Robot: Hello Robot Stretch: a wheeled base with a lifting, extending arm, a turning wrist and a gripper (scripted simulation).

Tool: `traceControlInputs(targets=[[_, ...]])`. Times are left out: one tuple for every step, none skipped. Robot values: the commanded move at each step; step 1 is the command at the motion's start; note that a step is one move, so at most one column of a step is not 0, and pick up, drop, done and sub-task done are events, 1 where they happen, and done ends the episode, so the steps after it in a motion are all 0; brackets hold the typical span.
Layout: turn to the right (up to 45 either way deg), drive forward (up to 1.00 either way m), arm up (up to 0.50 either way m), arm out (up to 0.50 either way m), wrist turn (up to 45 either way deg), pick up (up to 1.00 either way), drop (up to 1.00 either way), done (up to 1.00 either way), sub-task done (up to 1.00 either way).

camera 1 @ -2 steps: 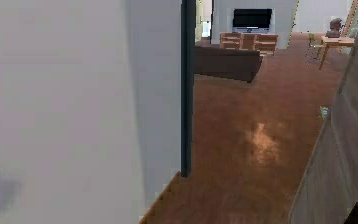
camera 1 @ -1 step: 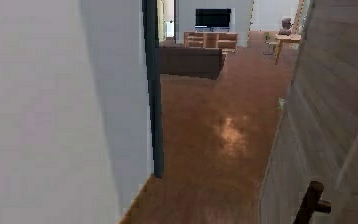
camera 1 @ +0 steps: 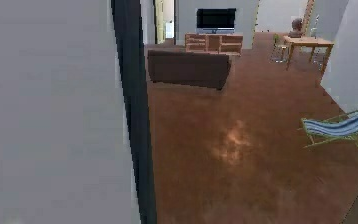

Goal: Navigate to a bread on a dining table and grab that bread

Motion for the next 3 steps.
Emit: traceControlInputs(targets=[[24.0, 0.0, 0.0, 0.0, 0.0, 0.0, 0.0, 0.0, 0.0], [0.0, 1.0, 0.0, 0.0, 0.0, 0.0, 0.0, 0.0, 0.0], [3.0, 0.0, 0.0, 0.0, 0.0, 0.0, 0.0, 0.0, 0.0]])
